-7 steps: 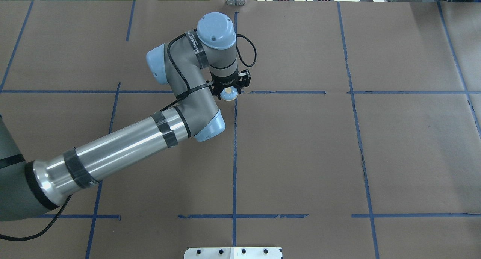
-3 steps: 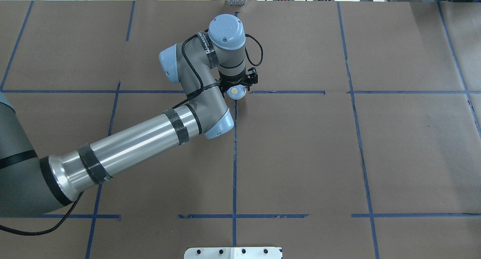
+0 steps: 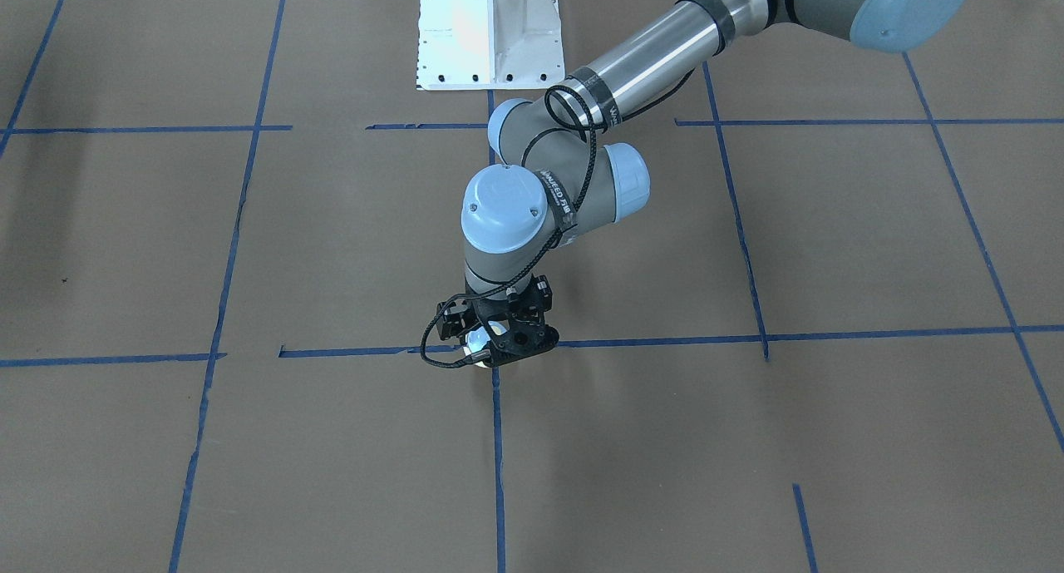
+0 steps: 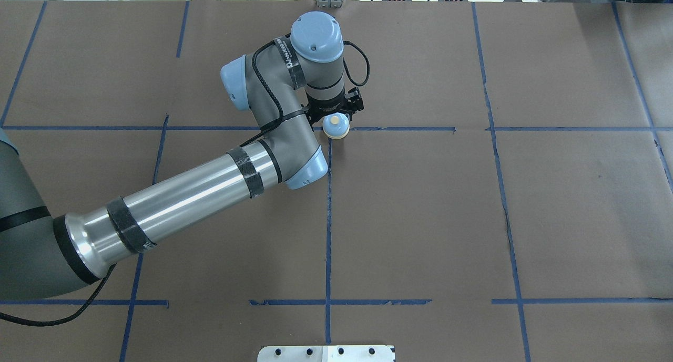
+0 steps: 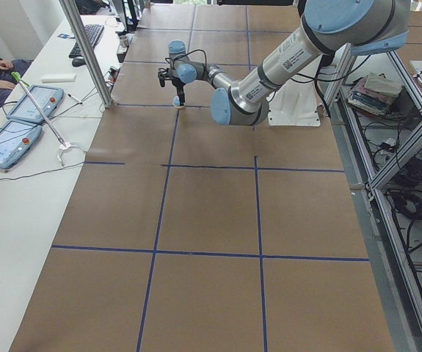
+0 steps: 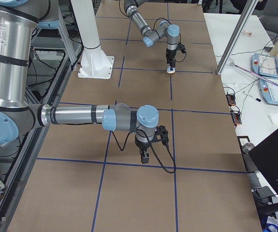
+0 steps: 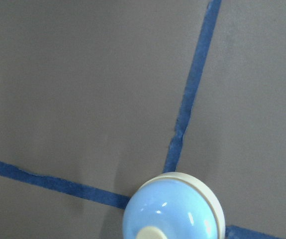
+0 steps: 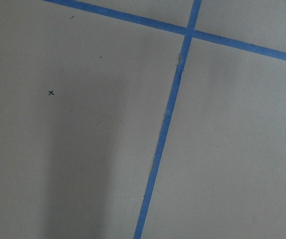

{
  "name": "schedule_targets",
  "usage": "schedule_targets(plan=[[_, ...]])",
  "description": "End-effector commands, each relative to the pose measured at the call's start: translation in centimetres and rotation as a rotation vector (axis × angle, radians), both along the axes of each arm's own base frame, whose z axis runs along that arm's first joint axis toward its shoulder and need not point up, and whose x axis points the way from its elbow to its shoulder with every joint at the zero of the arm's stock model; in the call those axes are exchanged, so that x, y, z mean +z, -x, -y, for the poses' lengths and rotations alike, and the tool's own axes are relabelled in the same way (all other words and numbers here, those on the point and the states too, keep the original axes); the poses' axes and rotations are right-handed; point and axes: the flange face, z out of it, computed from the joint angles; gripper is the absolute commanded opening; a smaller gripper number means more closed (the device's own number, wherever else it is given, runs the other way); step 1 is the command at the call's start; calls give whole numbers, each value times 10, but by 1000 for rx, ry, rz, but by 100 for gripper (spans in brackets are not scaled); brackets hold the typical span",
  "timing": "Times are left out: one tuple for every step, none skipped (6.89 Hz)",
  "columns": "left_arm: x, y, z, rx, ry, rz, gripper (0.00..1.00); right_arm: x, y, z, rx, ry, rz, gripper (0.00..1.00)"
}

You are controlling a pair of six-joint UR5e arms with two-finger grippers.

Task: Place and press bell with both arms
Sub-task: 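Lower the bell onto the central tape intersection and open the left gripper, then lift the left gripper away from the bell and withdraw the left arm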

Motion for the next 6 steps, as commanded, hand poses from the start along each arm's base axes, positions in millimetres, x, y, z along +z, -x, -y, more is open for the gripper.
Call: schedule_targets(plan=[[-16,36,15,38,12,-5,100,-1,0,0,-1,-3,0,100],[-18,55,14,54,6,13,100,-3,0,1,0,-5,0,100],[8,77,10,86,-25,38,100,-6,6,6,-12,-13,3,100],[51,117,-2,132,-104,45,100,-12,14,12,-29,-26,5,100],[94,163,-11,173,-182,59,100,-20,21,20,-30,-33,8,100],[130,208,-20,207,-246,76,100,-38,36,31,-23,-36,12,100]])
